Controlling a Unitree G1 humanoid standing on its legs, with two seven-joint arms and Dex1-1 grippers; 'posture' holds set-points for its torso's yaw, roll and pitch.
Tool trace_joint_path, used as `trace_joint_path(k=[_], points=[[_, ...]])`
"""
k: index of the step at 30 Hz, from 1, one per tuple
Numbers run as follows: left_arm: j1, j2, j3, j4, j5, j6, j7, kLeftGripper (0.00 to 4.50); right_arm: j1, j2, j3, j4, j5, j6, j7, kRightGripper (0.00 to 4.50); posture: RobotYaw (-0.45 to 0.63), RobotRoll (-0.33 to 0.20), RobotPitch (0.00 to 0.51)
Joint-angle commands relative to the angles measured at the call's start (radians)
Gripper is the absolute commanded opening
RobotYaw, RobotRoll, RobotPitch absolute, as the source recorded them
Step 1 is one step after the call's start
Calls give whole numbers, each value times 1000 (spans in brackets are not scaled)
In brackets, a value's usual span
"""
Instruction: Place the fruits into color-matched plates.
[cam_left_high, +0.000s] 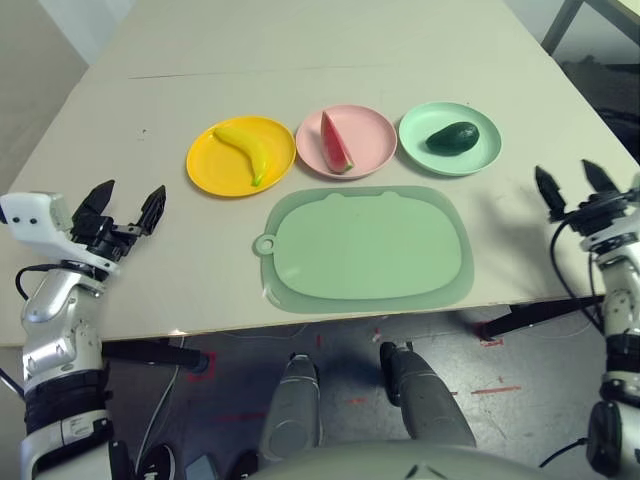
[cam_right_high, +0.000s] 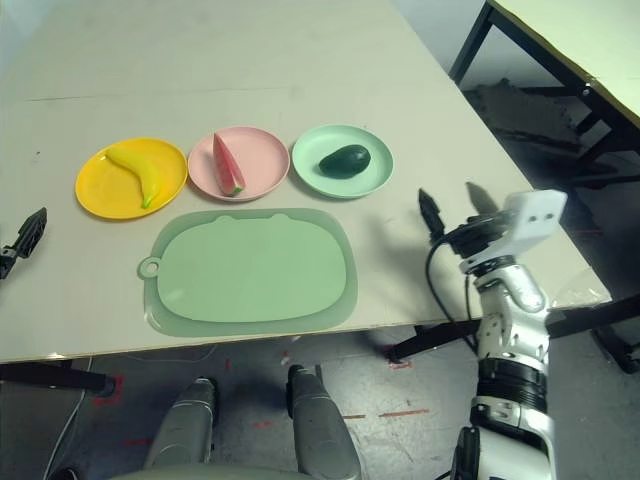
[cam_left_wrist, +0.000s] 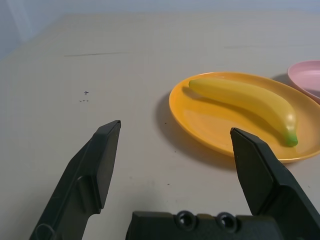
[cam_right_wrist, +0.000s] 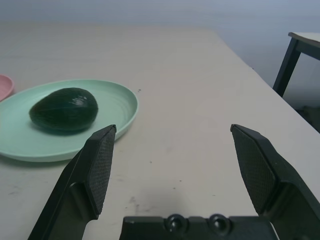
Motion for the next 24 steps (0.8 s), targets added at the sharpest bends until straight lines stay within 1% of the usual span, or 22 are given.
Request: trace_joint_path(k=[1, 3, 8, 13, 19, 24], points=[[39, -4, 41, -33, -19, 23, 25, 4470, -20, -16, 14, 97, -8, -28, 60, 4500, -11, 0, 252], [53, 1, 52, -34, -21, 22, 29, 4470, -29, -10, 35, 105, -19, -45, 87, 4500, -2, 0, 253], [70, 0, 66, -59, -25, 35, 41, 4470, -39, 33, 68, 76, -26, -44, 88, 4500, 17, 0, 257], [68, 7, 68, -72, -25, 47, 48, 4470, -12, 67, 94, -11, -30, -28, 68, 4500, 27, 0, 267], [35, 5, 46, -51, -16, 39, 34, 4470, 45, 75, 85, -88, -16, -3, 47, 4500, 28, 0, 277], [31, -2, 34, -62, -13, 42, 35, 4470, 88, 75, 44, -129, 15, 34, 5, 4500, 21, 0, 275]])
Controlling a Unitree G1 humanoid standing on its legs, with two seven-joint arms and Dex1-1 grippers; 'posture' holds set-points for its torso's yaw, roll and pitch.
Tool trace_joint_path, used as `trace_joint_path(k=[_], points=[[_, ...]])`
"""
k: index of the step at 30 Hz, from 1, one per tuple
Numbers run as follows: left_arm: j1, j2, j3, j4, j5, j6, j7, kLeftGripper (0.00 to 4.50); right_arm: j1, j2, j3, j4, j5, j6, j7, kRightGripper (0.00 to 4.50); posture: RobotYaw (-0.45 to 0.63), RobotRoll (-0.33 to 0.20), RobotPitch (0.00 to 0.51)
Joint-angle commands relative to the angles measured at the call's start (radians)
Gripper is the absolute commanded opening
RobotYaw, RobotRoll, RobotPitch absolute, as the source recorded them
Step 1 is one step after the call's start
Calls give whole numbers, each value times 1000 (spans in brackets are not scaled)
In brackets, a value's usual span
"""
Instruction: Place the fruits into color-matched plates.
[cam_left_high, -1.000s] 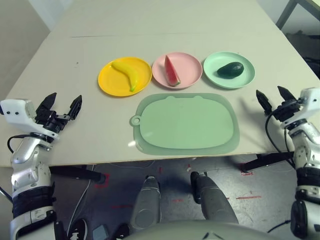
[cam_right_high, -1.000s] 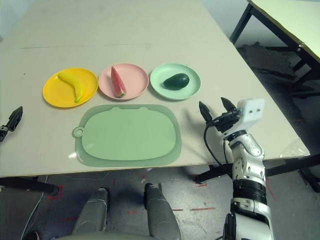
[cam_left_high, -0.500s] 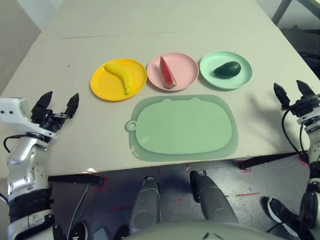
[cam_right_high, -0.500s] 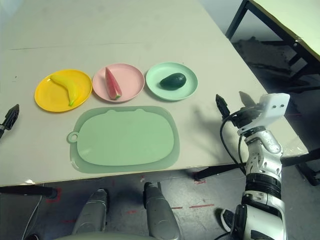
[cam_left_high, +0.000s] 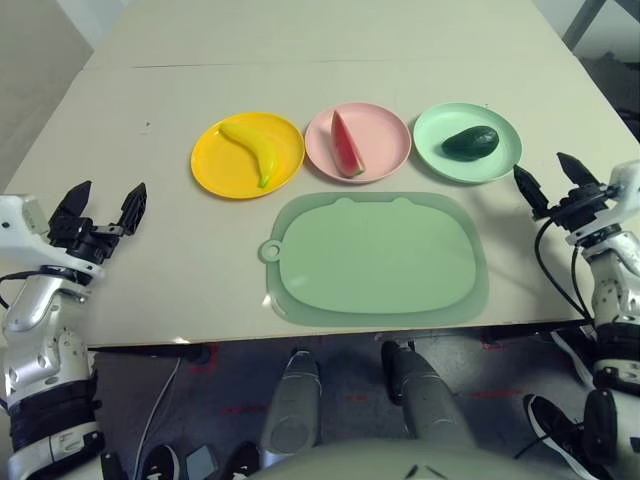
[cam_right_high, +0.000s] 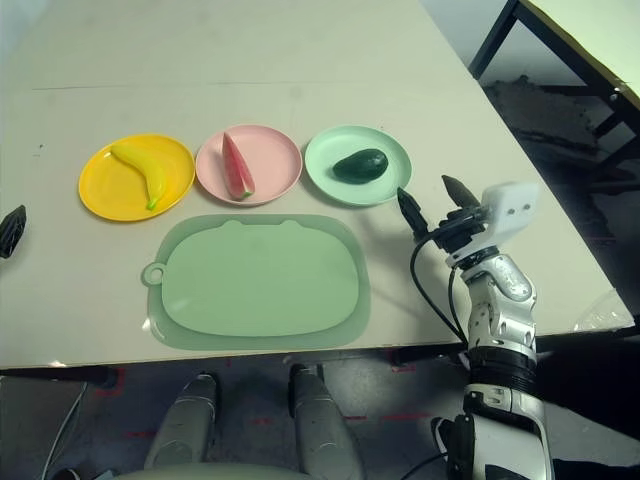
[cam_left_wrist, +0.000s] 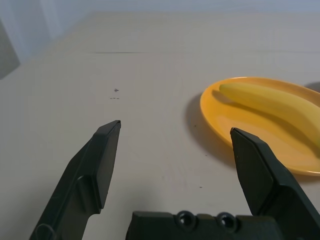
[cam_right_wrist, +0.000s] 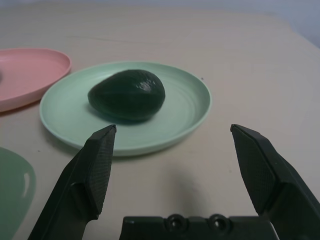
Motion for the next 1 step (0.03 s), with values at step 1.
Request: trace_joint_path(k=[1], points=[[7, -2, -3, -1, 6, 4, -2, 4470, 30, 3, -36, -17, 30, 23, -27, 4500, 21, 0, 275]])
